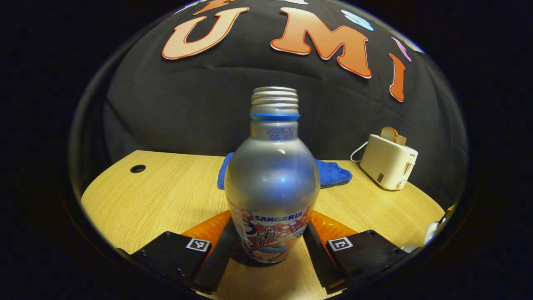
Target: Open the teacup lid with one hand, grasp the water bottle and pour water into the teacup with the other hand; after pouring, place the water bottle on the coaster and then close the teacup lid.
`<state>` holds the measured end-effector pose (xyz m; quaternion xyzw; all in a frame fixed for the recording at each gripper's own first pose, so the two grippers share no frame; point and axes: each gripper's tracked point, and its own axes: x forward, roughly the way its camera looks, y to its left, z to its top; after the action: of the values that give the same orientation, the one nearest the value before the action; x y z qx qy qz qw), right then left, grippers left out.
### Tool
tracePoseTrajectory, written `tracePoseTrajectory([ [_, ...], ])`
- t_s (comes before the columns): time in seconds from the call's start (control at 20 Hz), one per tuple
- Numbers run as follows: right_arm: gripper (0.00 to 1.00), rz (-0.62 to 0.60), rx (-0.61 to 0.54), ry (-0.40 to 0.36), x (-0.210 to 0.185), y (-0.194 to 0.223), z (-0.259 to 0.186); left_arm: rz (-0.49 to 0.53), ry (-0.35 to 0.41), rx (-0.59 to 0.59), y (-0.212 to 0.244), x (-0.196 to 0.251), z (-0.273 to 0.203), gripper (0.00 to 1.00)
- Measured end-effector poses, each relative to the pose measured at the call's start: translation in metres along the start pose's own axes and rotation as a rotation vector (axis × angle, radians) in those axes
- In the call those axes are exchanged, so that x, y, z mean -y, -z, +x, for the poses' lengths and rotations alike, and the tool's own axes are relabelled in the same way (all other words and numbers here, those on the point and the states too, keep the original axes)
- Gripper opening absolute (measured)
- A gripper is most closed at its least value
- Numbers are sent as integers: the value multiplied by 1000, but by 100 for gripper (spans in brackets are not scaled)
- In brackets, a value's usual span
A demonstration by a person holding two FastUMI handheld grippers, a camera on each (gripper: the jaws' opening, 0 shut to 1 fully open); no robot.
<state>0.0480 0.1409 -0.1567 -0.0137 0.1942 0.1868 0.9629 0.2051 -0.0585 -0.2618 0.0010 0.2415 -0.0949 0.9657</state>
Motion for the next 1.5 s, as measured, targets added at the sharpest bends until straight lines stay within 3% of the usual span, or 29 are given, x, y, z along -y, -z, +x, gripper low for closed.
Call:
tracePoseTrajectory([
  [0.15,22,-7,-8,-12,-5,3,3,5,-8,-4,-1,0,-4,91],
  [0.25,22,-7,-17,-20,-9,7,6,2,-8,5,-4,-2,-11,100],
  [0.5,22,-12,-33,-38,-17,18,14,0,-8,19,-9,-7,-33,100],
  [0.75,22,-12,-47,-50,-25,23,18,88,-27,6,-14,-7,-30,99],
  [1.1,22,-23,-54,-65,-29,30,21,97,-14,11,-10,5,-43,97],
  [1.15,18,-23,-56,-69,-30,31,22,102,-15,12,-8,4,-46,100],
  [1.3,22,-27,-28,-74,-31,28,21,106,-3,13,-5,8,-57,96],
  [1.5,22,-35,-6,-80,-34,26,24,104,9,29,-6,13,-71,100],
])
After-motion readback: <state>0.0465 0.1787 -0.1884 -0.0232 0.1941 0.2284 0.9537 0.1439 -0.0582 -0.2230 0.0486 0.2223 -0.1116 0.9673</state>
